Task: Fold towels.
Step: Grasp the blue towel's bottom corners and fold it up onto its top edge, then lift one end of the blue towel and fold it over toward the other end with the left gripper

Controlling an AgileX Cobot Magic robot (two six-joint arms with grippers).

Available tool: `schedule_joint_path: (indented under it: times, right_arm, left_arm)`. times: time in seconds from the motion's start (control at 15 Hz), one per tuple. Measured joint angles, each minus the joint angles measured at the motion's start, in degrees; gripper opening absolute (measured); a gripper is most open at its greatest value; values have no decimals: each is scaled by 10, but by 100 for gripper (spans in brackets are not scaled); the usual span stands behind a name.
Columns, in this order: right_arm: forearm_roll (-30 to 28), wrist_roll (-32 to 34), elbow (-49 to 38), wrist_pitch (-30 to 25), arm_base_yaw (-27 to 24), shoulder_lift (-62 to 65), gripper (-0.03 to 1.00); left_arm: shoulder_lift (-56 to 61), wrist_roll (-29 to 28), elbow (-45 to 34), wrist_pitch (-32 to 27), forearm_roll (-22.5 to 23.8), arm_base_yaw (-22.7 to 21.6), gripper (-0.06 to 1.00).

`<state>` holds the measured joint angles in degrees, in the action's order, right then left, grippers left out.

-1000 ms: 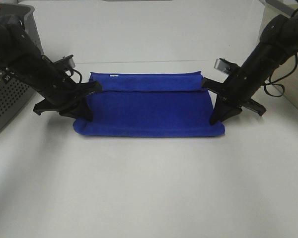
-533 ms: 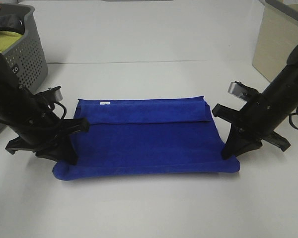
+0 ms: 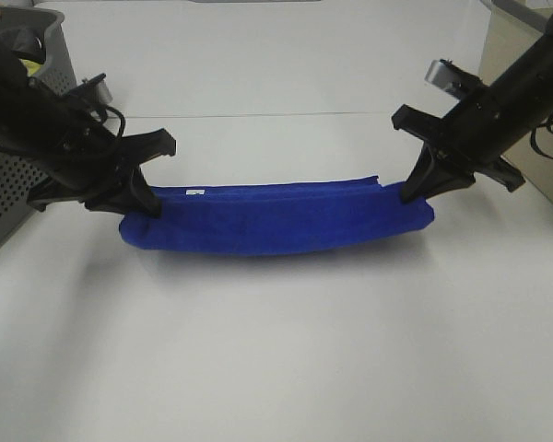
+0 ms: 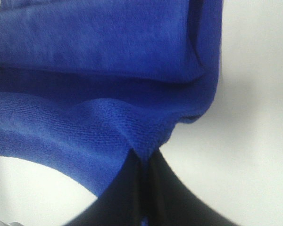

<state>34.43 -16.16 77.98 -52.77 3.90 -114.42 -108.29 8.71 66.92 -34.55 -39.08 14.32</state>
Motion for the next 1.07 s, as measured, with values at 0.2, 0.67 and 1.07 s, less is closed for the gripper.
schedule_joint_path:
  times: [0.2, 0.67, 1.07]
  right_arm:
    - [-2, 6, 91, -16, -1, -45, 0]
    - [-11, 19, 231, -26, -1, -170, 0]
    - [-11, 19, 240, -11, -1, -215, 19]
  left_arm:
    - [-7, -11, 42, 38, 0, -7, 3]
    - [-148, -17, 179, 27, -1, -36, 3]
    - [-207, -15, 189, 22, 0, -36, 8]
